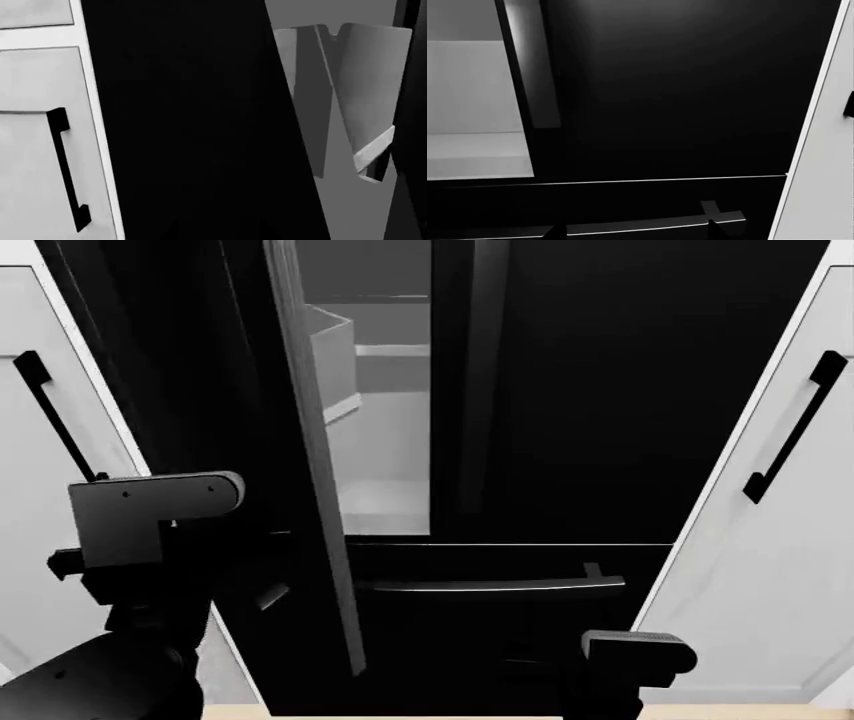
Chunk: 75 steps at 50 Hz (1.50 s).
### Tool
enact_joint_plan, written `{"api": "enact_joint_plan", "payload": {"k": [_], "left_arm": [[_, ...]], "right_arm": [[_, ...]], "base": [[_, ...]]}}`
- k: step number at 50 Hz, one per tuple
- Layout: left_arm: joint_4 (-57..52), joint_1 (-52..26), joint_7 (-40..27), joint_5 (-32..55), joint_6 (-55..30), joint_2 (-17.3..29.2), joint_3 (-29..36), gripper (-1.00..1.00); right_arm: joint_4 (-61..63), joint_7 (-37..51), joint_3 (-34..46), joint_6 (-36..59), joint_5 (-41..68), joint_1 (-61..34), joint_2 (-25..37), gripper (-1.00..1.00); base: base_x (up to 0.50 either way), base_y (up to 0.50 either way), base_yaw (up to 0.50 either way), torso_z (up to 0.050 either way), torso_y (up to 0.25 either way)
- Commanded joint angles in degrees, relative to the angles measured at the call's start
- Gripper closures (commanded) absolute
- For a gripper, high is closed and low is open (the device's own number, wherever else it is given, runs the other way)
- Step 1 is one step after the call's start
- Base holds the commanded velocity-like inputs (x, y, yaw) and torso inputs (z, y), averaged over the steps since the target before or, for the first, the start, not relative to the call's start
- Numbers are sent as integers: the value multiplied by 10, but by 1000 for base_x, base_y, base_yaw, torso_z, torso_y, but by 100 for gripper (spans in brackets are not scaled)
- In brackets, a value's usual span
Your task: Open the fridge doors
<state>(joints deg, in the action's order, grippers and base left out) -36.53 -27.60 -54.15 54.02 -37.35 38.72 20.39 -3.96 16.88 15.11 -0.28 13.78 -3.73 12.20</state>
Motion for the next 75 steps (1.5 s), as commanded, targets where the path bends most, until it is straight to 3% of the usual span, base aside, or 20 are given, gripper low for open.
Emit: {"api": "enact_joint_plan", "payload": {"k": [1,10,22,23,24,34,41,45,47,48,50,52,53,54,55,56,60,65,68,75], "left_arm": [[-123,97,-44,68,17,70,-47,100],[-181,180,-116,130,40,159,-136,100],[-234,624,-158,70,263,275,-355,100],[-234,686,-153,50,301,278,-382,-100],[-234,720,-171,42,315,292,-396,-100],[-235,726,30,91,126,71,-652,-100],[-235,726,3,123,94,124,-671,-100],[-235,726,158,162,12,5,-842,-100],[-235,726,147,157,37,8,-815,-100],[-235,726,233,166,-14,-69,-901,-100],[-235,726,249,165,-9,-47,-907,-100],[-235,640,161,303,-130,-8,-1057,-100],[-235,726,247,217,-44,-94,-971,-100],[-235,726,333,149,-52,-92,-986,-100],[-235,640,247,235,-138,-6,-1072,-100],[-235,726,333,201,-91,-91,-1062,-100],[-235,637,109,545,-345,56,-1406,-100],[-234,608,-263,974,-331,159,-1387,-100],[-234,592,-333,1139,-310,197,-1374,-100],[-234,638,-356,1210,-256,239,-1441,-100]], "right_arm": [[2,5,5,1,-2,1,2,-100],[3,7,8,1,-2,1,4,-100],[11,15,13,5,-7,3,7,-100],[12,16,13,5,-7,4,7,-100],[13,16,14,6,-7,5,8,-100],[15,19,18,7,-8,4,9,-100],[13,20,21,7,-8,2,10,-100],[15,22,23,7,-10,3,10,-100],[14,22,25,7,-12,2,10,-100],[13,23,26,7,-13,1,10,-100],[13,24,27,8,-14,1,11,-100],[17,26,27,10,-15,2,11,-100],[21,28,28,12,-16,4,12,-100],[22,30,29,13,-18,4,13,-100],[23,31,29,13,-18,4,13,-100],[24,31,29,13,-19,5,13,-100],[30,36,30,16,-21,9,15,-100],[29,36,31,14,-20,8,16,-100],[29,36,30,15,-18,7,17,-100],[30,36,32,14,-16,7,18,-100]], "base": [[-11,-3,0,0,0],[-6,-3,-1,0,4],[-11,-3,2,0,3],[-20,-4,10,0,0],[-23,-4,11,0,11],[-27,-4,15,-2,7],[-39,-6,22,-3,11],[-49,-9,31,0,15],[-60,-10,41,-5,23],[-65,-11,51,0,30],[-84,-11,62,0,36],[-86,-12,70,0,43],[-89,-12,78,0,50],[0,0,0,0,26],[0,0,0,0,21],[0,0,0,0,15],[0,0,0,0,5],[0,0,0,0,0],[0,0,0,0,0],[0,0,0,0,0]]}}
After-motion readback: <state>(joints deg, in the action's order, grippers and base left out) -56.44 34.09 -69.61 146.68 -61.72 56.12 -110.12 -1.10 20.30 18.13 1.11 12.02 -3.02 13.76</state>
